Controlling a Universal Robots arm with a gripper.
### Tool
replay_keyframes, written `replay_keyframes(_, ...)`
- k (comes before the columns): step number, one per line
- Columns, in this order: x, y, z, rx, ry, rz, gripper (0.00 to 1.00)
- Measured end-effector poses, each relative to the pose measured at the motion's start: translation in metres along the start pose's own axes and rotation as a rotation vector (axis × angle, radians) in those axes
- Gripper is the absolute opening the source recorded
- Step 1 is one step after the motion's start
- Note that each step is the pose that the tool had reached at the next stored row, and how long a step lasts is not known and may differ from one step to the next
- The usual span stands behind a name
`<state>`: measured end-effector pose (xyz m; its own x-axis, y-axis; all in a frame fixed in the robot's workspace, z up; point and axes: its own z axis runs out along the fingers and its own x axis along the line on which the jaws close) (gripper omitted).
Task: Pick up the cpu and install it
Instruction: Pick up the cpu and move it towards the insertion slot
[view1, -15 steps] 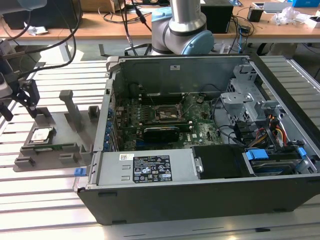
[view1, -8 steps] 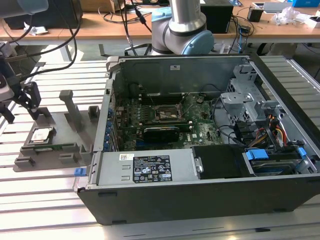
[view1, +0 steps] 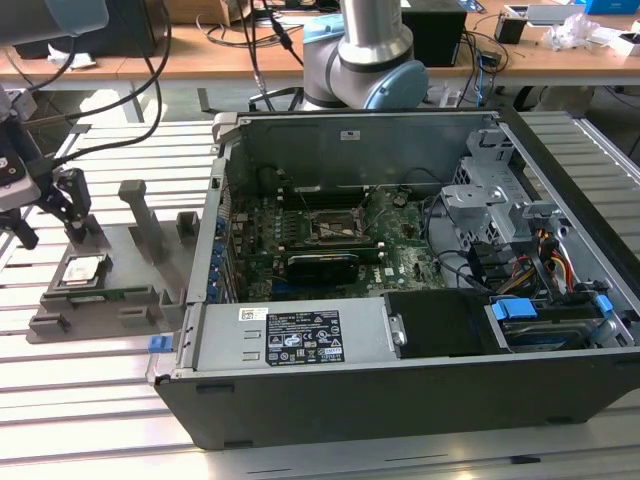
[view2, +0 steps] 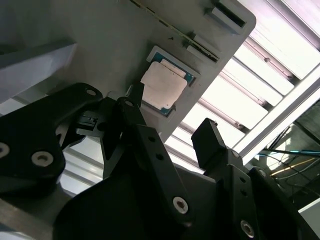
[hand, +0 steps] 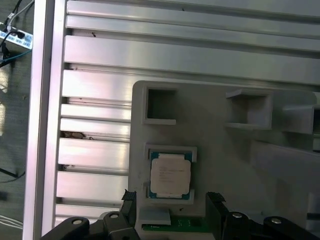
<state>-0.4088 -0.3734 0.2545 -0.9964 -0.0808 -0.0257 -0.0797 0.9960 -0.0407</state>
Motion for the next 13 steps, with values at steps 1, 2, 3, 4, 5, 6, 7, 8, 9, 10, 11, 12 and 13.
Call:
replay_keyframes(1, -0.0012, -0.0001, 0.0006, 0.0004, -0.0001, 0.000, 0.66)
replay_keyframes(2, -0.0018, -0.0001, 0.0010, 0.0007, 0.0000, 0.000, 0.66)
replay_keyframes(3, -0.0027, -0.0001, 0.0016, 0.0008, -0.0001, 0.000, 0.66)
replay_keyframes(4, -0.0034, -0.0002, 0.0023, 0.0011, -0.0001, 0.000, 0.66)
replay_keyframes(5, -0.0042, -0.0002, 0.0032, 0.0014, 0.0001, 0.000, 0.66)
replay_keyframes(6, -0.0046, -0.0002, 0.0038, 0.0016, 0.0002, 0.000, 0.66)
replay_keyframes(7, -0.0049, -0.0002, 0.0043, 0.0016, 0.0002, 0.000, 0.66)
replay_keyframes(8, -0.0052, -0.0002, 0.0056, 0.0015, 0.0001, 0.000, 0.66)
replay_keyframes(9, -0.0053, -0.0001, 0.0067, 0.0015, 0.0000, 0.000, 0.66)
replay_keyframes(10, -0.0054, -0.0001, 0.0078, 0.0015, 0.0000, 0.000, 0.66)
replay_keyframes(11, -0.0054, 0.0000, 0.0102, 0.0015, 0.0001, 0.000, 0.66)
replay_keyframes(12, -0.0054, 0.0000, 0.0116, 0.0015, 0.0001, 0.000, 0.66)
replay_keyframes(13, -0.0055, 0.0001, 0.0132, 0.0015, 0.0001, 0.000, 0.66)
